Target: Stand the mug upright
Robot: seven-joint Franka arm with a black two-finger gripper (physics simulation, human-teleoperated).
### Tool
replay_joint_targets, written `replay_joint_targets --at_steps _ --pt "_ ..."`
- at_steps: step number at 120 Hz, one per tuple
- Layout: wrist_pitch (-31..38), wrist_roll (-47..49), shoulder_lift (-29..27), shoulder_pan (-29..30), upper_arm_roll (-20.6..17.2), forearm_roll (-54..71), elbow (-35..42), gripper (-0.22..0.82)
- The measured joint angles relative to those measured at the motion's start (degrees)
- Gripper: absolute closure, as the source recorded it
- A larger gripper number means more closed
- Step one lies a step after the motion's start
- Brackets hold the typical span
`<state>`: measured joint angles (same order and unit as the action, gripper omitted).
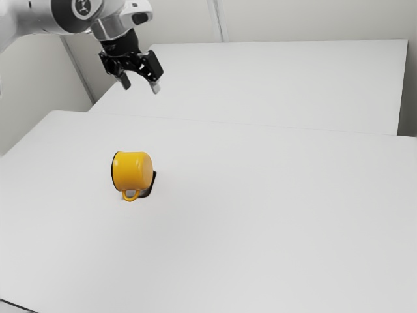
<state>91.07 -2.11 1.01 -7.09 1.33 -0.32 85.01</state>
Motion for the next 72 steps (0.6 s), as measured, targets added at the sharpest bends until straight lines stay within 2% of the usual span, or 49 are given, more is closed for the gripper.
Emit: replay_joint_targets --at_steps 37,72 --pt "0.24 0.24 0.03 -1.95 0.20 -0.07 0.22 0.00" --pt "1.78 0.39 -1.44 -1.06 0.20 -0.09 2.62 0.00"
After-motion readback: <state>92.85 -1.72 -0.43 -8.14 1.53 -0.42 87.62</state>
